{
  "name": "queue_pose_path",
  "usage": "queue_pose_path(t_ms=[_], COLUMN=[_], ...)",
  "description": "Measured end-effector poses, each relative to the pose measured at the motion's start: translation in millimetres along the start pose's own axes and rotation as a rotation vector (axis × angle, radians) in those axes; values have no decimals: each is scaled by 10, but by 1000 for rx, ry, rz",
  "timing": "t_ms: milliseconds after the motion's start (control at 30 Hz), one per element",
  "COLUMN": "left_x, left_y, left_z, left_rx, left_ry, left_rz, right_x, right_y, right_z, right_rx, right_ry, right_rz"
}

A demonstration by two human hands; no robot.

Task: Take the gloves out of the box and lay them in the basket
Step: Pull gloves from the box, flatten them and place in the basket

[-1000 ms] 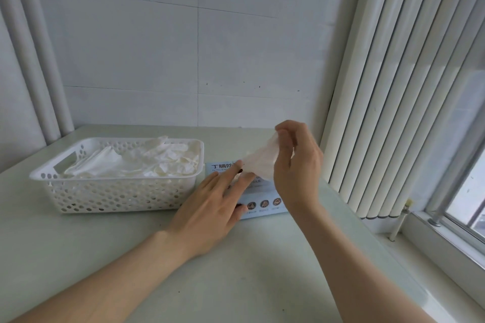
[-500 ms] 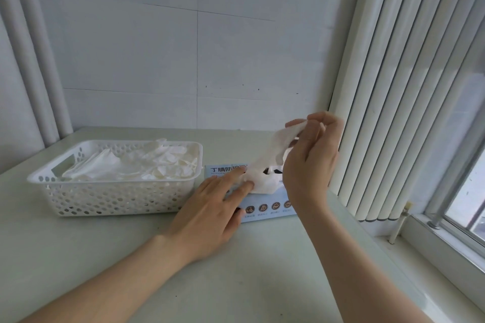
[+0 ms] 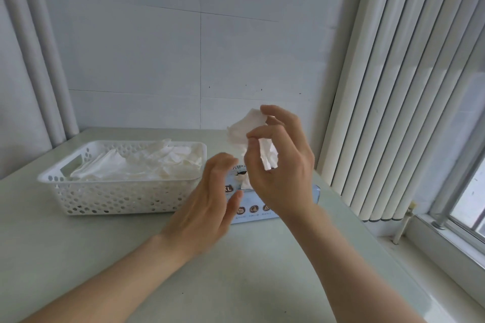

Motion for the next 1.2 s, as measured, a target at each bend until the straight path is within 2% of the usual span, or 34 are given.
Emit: queue_pose_path(t_ms=[67, 167, 267, 367, 633, 733, 833, 933, 1033, 1200], left_x=[60, 71, 71, 56, -235, -402, -521, -677, -884, -1115], left_y=[-120, -255, -366, -460, -693, -768, -872, -980, -1023, -1045], left_z=[89, 252, 441, 658, 1089, 1187, 1212, 1193, 1169, 1102], left_rx=[163, 286, 277, 243, 293, 270, 269, 304, 283, 209], left_ry=[54, 39, -43, -29, -97, -153, -265, -439, -587, -833], left_rz=[-62, -67, 17, 68, 76, 40, 12, -14, -83, -247], right_x=[-57, -121, -156, -160, -175, -114, -25, 91, 160, 144], right_y=[27, 59, 87, 141, 469, 693, 935, 1134, 1304, 1457], right_z=[-7, -13, -20, -19, 230, 291, 298, 332, 409, 504], right_rx=[-18, -8, 2, 2, -1, -4, -33, -145, -254, -275], right_ry=[46, 134, 193, 255, 256, 301, 413, 627, 782, 875], right_rz=[50, 89, 102, 133, 178, 117, 9, -42, 37, 155])
Point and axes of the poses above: each hand's wrist, its own z-axis towards the middle knuckle, its own y-axis out of the palm, x = y × z, the point moved 4 cm from there along z, towards the middle knuckle, and after that the axes turned 8 degrees about x, right-handed, at the moved point
